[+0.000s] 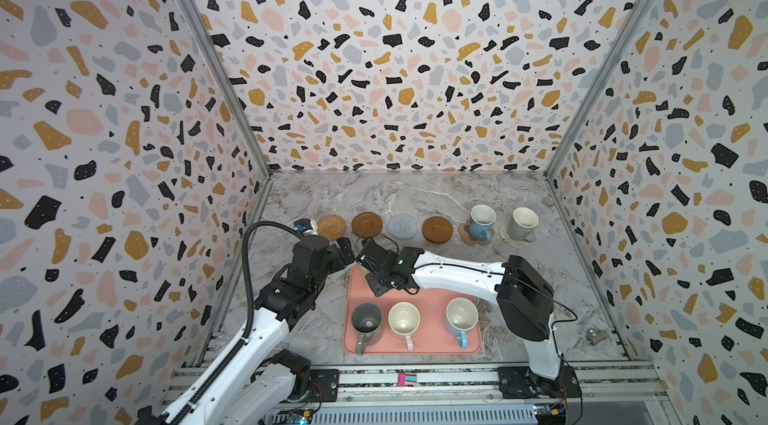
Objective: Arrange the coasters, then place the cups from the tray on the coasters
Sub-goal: 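Lift the pale green mug off the tray with right gripper toward the coasters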
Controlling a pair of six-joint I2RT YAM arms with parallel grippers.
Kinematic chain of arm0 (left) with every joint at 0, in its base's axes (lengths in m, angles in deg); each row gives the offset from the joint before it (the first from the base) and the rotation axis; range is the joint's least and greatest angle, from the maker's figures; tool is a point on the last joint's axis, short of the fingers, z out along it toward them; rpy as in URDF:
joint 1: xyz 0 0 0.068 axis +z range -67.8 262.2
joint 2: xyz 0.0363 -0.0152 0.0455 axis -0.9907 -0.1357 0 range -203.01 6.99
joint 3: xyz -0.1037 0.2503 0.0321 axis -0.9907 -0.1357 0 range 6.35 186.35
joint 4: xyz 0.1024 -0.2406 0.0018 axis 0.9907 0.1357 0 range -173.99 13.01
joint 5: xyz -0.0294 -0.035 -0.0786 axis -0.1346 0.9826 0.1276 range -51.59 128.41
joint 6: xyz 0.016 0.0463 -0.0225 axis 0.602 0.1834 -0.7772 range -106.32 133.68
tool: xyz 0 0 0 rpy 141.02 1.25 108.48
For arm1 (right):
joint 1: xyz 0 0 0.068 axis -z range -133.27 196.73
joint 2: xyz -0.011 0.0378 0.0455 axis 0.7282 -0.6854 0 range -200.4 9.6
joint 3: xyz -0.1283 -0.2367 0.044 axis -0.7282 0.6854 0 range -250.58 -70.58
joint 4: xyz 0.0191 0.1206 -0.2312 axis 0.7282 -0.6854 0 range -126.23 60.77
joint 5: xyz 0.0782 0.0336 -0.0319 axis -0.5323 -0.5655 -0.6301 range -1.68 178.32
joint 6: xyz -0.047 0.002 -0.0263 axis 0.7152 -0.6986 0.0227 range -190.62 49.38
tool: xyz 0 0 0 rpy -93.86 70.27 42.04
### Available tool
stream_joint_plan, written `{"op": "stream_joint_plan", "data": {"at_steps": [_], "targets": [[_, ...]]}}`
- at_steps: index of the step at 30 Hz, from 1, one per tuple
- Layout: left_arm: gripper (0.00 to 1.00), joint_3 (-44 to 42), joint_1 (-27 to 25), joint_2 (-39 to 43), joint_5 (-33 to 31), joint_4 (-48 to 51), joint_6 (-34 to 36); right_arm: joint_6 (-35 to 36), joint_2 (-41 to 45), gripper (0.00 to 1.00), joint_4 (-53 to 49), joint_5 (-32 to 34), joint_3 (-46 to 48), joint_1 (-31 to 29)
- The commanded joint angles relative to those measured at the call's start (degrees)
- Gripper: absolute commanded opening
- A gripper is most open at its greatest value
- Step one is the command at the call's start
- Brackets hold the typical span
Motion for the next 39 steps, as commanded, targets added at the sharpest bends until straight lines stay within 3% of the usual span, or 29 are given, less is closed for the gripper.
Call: {"op": "stream_joint_plan", "data": {"at_steps": [1,39], "targets": [[0.99,-0.8,0.0,0.7,-0.7,-0.5,0.0,-0.1,4.8,0.15,0.3,1.6,-0.1,0.0],[0.99,-1.2,0.0,0.7,-0.3,-1.0,0.1,-1.1,9.1,0.15,-1.2,4.9,1.1,0.6]]}}
